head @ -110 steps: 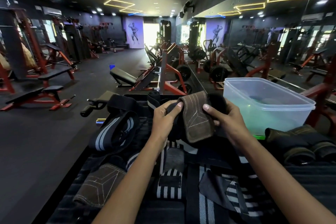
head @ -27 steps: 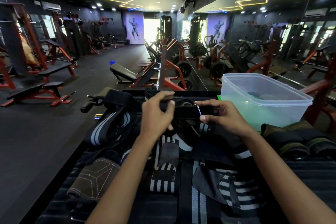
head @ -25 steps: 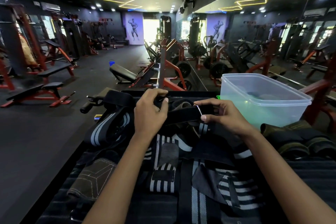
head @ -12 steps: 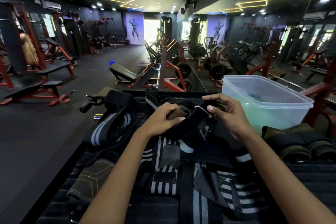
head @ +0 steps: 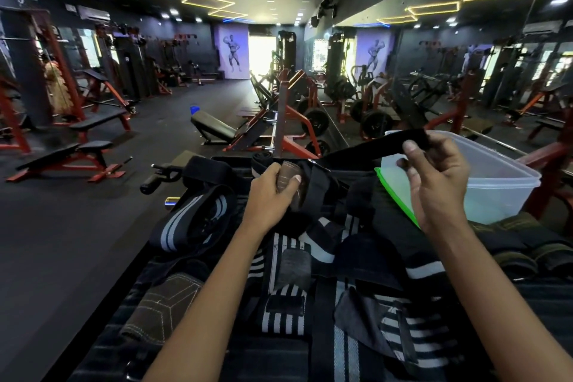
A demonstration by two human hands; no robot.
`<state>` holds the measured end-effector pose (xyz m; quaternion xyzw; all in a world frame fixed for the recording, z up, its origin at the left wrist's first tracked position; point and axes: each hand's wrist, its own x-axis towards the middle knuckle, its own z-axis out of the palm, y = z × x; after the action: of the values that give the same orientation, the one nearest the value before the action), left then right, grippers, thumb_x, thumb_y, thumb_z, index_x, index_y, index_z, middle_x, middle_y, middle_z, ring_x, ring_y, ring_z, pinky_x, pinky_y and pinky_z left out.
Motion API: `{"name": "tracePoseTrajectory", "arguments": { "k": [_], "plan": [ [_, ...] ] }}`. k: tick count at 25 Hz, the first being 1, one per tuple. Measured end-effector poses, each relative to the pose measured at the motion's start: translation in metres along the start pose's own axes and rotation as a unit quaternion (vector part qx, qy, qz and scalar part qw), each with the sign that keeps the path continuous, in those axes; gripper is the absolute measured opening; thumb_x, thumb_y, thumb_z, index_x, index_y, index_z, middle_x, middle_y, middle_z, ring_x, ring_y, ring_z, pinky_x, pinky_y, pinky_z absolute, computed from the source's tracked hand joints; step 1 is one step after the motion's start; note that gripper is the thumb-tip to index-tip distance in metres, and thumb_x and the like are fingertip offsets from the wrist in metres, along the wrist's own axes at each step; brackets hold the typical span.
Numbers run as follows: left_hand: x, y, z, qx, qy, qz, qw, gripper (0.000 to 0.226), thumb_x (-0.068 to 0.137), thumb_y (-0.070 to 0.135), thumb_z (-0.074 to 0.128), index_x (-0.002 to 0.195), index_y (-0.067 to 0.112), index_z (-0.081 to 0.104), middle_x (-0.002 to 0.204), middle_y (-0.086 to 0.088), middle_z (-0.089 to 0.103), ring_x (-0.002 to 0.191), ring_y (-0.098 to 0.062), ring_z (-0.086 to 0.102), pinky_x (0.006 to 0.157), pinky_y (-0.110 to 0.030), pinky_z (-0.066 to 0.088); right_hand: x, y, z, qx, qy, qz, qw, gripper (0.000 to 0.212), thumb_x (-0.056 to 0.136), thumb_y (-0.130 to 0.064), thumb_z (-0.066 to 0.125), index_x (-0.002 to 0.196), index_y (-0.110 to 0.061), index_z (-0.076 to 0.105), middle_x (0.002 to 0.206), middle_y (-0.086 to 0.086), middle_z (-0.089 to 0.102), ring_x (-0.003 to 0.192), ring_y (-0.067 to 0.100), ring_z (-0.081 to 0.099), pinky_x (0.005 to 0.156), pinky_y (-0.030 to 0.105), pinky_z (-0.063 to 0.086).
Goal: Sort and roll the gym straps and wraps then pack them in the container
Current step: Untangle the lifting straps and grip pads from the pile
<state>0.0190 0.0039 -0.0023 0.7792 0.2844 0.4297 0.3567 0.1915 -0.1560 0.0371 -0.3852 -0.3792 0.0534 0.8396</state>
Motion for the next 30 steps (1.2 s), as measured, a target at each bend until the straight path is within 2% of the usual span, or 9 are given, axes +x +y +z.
{"name": "tracePoseTrajectory", "arguments": {
  "k": [4,8,12,14,17,20,22,26,30],
  "plan": [
    [0.002,-0.004,-0.002,-0.060,0.029,-0.012,0.998,0.018,0.094,0.024,0.058,0.095,0.006,0.055,0.077,-0.004,0.061,0.067,-0.012,0.056,0.063,-0.018,0.044,-0.014,-0.005,0.010,0.004,-0.179,0.125,0.976,0.041,0.083,-0.052,0.057,0.092,-0.013,0.067,0.084,0.002,0.068,0.076,0.011,0.060,0.063,0.021,0.050],
    [-0.008,0.003,0.004,-0.036,-0.009,0.077,0.996,0.014,0.096,0.014,0.056,0.095,0.010,0.043,0.067,0.005,0.052,0.054,0.000,0.046,0.054,-0.014,0.038,-0.031,0.010,0.031,-0.132,-0.171,0.228,0.949,0.039,0.080,-0.048,0.057,0.098,-0.014,0.063,0.089,0.003,0.065,0.068,0.011,0.060,0.057,0.027,0.050],
    [-0.014,0.011,0.011,-0.079,-0.015,0.125,0.989,0.024,0.096,0.009,0.054,0.116,0.019,0.047,0.073,-0.010,0.060,0.058,-0.014,0.054,0.057,-0.027,0.046,-0.039,0.018,0.034,-0.157,-0.135,0.237,0.949,0.016,0.086,-0.027,0.068,0.087,-0.013,0.060,0.065,-0.007,0.059,0.052,0.003,0.054,0.054,0.019,0.046],
    [-0.016,0.013,0.012,-0.064,-0.021,0.159,0.985,0.040,0.096,0.005,0.051,0.129,0.028,0.049,0.082,-0.009,0.064,0.066,-0.011,0.059,0.063,-0.023,0.048,-0.038,0.012,0.034,-0.135,-0.151,0.250,0.947,0.019,0.088,-0.021,0.065,0.073,-0.011,0.059,0.054,-0.009,0.058,0.046,0.002,0.052,0.051,0.017,0.044],
    [-0.015,0.012,0.011,-0.035,0.022,0.190,0.981,0.041,0.093,-0.002,0.049,0.124,0.022,0.058,0.094,0.006,0.068,0.081,0.000,0.063,0.075,-0.016,0.049,-0.031,0.000,0.035,0.006,-0.148,0.311,0.939,0.022,0.082,-0.025,0.064,0.066,-0.012,0.062,0.054,0.003,0.057,0.045,0.011,0.055,0.055,0.027,0.048],
    [-0.012,0.013,0.008,-0.033,0.076,0.159,0.984,0.043,0.090,-0.003,0.049,0.121,0.025,0.059,0.070,-0.006,0.061,0.056,-0.016,0.053,0.058,-0.030,0.049,-0.030,-0.004,0.033,0.078,-0.175,0.310,0.931,0.020,0.083,-0.028,0.068,0.071,-0.011,0.068,0.058,0.011,0.038,0.045,0.012,0.052,0.060,0.029,0.049],
    [-0.011,0.014,0.007,-0.026,0.112,0.132,0.985,0.047,0.086,-0.006,0.048,0.118,0.026,0.060,0.064,-0.008,0.055,0.051,-0.014,0.046,0.061,-0.026,0.045,-0.034,-0.002,0.034,0.091,-0.223,0.299,0.923,0.023,0.079,-0.031,0.076,0.078,-0.009,0.067,0.068,0.014,0.033,0.047,0.014,0.049,0.055,0.026,0.054],
    [-0.011,0.018,0.000,-0.046,0.163,0.062,0.984,0.046,0.080,-0.009,0.050,0.106,0.025,0.064,0.063,-0.009,0.054,0.050,-0.007,0.044,0.061,-0.014,0.040,-0.044,-0.002,0.040,0.020,-0.291,0.269,0.918,0.023,0.078,-0.020,0.076,0.071,-0.010,0.056,0.053,0.010,0.050,0.042,0.010,0.050,0.044,0.017,0.044],
    [-0.005,0.015,-0.002,-0.139,0.174,-0.028,0.975,0.040,0.081,-0.002,0.055,0.090,0.036,0.063,0.063,0.009,0.055,0.056,-0.004,0.048,0.065,-0.028,0.044,-0.056,0.011,0.048,-0.087,-0.328,0.215,0.916,0.020,0.079,-0.020,0.076,0.071,-0.015,0.059,0.061,-0.001,0.055,0.052,0.006,0.047,0.050,0.013,0.037]
  ]
}}
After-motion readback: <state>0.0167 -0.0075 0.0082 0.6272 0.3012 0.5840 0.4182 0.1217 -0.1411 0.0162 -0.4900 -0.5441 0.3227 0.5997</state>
